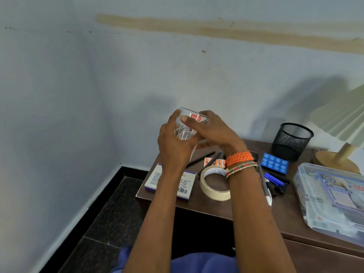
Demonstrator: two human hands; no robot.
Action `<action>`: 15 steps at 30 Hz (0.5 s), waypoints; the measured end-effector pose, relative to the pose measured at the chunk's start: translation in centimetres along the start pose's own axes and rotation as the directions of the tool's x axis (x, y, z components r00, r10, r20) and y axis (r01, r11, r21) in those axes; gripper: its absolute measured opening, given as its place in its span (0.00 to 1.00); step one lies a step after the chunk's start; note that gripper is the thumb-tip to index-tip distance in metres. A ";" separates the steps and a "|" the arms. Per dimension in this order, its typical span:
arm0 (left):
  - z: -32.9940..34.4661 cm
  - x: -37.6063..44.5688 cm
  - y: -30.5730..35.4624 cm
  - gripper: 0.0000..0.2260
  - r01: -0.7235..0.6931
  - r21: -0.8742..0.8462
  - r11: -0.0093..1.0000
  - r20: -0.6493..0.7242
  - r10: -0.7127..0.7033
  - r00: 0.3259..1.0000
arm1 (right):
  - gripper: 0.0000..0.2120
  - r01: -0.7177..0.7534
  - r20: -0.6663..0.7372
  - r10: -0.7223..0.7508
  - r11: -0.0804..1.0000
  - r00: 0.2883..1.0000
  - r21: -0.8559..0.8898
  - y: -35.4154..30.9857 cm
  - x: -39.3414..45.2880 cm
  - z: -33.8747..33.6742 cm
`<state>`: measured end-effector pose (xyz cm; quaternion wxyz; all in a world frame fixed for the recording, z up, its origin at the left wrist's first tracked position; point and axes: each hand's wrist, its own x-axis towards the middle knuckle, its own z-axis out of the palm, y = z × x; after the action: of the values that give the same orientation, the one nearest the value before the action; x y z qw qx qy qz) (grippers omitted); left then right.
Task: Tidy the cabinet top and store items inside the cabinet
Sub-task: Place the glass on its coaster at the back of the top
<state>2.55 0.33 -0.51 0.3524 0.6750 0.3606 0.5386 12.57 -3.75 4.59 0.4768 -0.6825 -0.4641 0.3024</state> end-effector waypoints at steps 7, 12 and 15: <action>0.0 1.8 -1.4 0.29 -0.061 -0.026 0.998 0.157 0.065 0.985 | 0.35 0.019 -0.452 -0.062 0.995 0.890 -0.099 0.2 2.4 2.1; 0.3 2.8 -3.3 0.12 0.034 0.020 0.999 0.024 -0.035 0.999 | 0.34 0.131 -0.566 -0.152 0.988 0.811 -0.078 0.1 3.8 2.3; 0.5 3.6 -3.2 0.10 0.263 -0.216 0.940 -0.068 -0.284 0.957 | 0.35 0.186 -0.613 -0.180 0.981 0.770 -0.056 0.8 5.1 3.0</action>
<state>3.31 4.99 -1.61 0.4734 0.5511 0.4104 0.5512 12.21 2.00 2.91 0.6315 -0.6933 -0.3467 0.0179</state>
